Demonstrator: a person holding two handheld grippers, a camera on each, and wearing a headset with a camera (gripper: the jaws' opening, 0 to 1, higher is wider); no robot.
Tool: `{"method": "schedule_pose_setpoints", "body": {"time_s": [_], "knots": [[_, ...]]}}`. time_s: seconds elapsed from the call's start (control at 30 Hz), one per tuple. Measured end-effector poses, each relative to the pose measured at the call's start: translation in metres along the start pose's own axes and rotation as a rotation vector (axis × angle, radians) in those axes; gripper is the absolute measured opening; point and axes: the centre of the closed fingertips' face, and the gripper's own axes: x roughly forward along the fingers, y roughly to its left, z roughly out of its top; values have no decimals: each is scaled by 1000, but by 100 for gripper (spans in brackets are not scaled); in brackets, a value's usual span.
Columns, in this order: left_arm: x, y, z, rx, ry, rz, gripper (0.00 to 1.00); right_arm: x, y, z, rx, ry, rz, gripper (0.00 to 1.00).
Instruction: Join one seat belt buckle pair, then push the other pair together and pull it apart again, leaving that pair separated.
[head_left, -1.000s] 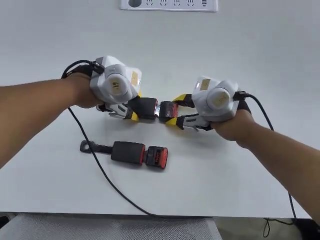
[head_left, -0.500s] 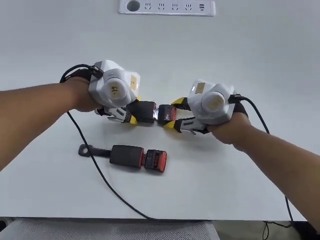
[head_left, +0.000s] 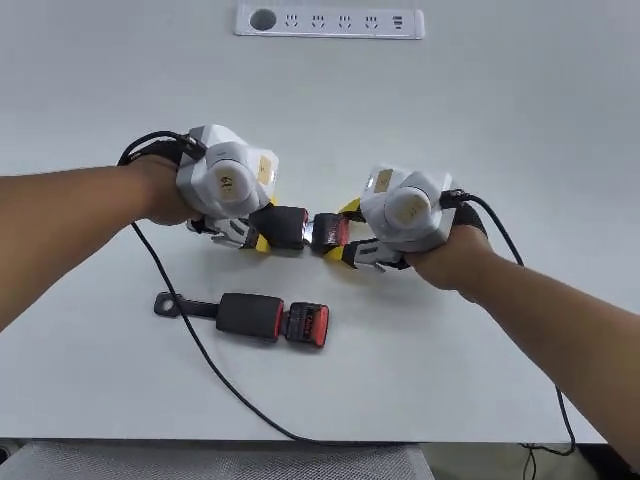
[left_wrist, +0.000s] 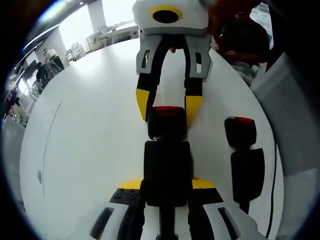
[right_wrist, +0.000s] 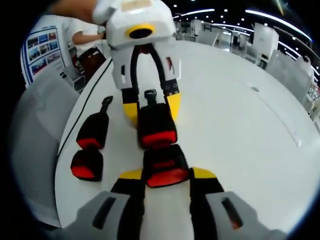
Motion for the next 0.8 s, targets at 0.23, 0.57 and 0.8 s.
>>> {"method": "schedule_pose_setpoints", "body": {"time_s": [0.23,0.57,0.8], "knots": [[0,-1,0,-10,-7,3,34,-3,-1,-4,-4,13,-3,33],[0,-1,0,-13,-10,2,34,-10,-4,-12,-29,21,9,34],[0,0,0,-13,-12,0,34,-15,-5,-17,-67,29,20,34]]}}
